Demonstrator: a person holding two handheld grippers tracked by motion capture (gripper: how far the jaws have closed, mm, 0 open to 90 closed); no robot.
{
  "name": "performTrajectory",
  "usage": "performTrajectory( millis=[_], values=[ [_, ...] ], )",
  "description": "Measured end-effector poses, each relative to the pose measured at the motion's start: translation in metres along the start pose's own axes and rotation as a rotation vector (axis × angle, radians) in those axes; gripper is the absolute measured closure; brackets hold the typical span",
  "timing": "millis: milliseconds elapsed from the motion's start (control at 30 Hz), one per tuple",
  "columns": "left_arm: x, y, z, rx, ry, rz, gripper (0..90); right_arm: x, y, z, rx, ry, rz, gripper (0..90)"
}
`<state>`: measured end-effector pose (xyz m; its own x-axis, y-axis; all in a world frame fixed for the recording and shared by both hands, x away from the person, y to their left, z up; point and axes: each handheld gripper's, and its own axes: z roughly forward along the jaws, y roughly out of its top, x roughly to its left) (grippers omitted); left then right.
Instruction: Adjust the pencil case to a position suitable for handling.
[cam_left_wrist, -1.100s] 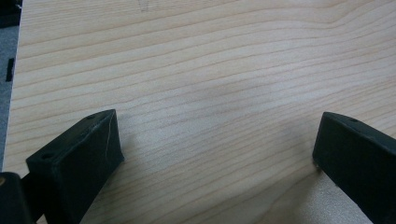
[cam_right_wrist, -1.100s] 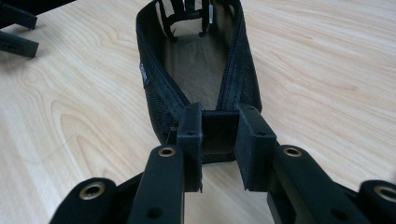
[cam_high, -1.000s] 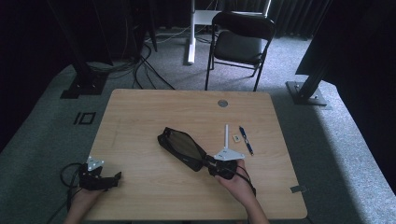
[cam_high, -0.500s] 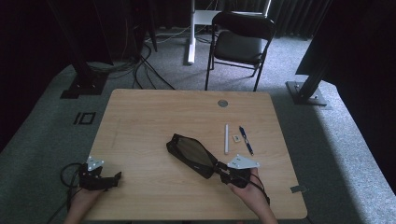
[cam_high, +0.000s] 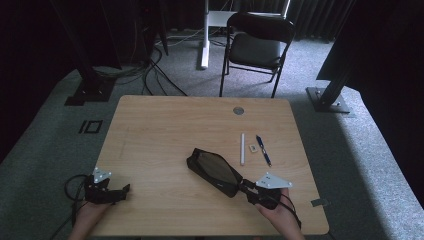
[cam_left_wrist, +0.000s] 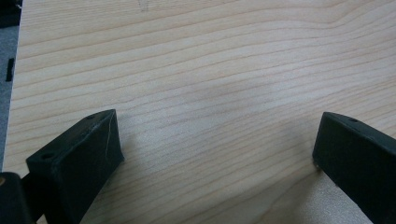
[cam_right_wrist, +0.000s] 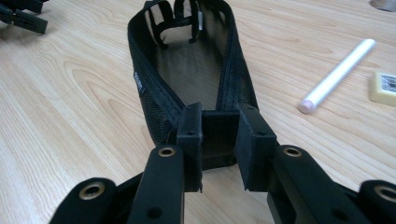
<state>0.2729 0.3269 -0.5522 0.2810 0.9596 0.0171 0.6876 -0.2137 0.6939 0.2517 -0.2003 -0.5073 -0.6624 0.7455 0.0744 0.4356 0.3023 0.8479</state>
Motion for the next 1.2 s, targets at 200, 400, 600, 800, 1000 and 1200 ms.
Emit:
performTrajectory(
  millis=[200, 400, 600, 800, 1000, 1200],
  values=[
    [0.000, 0.000, 0.000, 0.000, 0.000, 0.000, 1.4, -0.009, -0.007, -0.012, -0.001, -0.023, 0.012, 73.2],
    [0.000, 0.000, 0.000, 0.000, 0.000, 0.000, 1.4, -0.014, -0.012, -0.025, 0.002, -0.044, 0.020, 73.2],
    [0.000, 0.000, 0.000, 0.000, 0.000, 0.000, 1.4, -0.019, -0.025, -0.037, 0.002, -0.063, 0.046, 73.2],
    [0.000, 0.000, 0.000, 0.000, 0.000, 0.000, 1.4, -0.025, -0.032, -0.050, 0.004, -0.082, 0.059, 73.2],
    [0.000, 0.000, 0.000, 0.000, 0.000, 0.000, 1.4, -0.025, -0.031, -0.052, 0.002, -0.080, 0.057, 71.5],
    [0.000, 0.000, 0.000, 0.000, 0.000, 0.000, 1.4, -0.026, -0.029, -0.054, -0.032, -0.071, 0.072, 61.5]
  ],
)
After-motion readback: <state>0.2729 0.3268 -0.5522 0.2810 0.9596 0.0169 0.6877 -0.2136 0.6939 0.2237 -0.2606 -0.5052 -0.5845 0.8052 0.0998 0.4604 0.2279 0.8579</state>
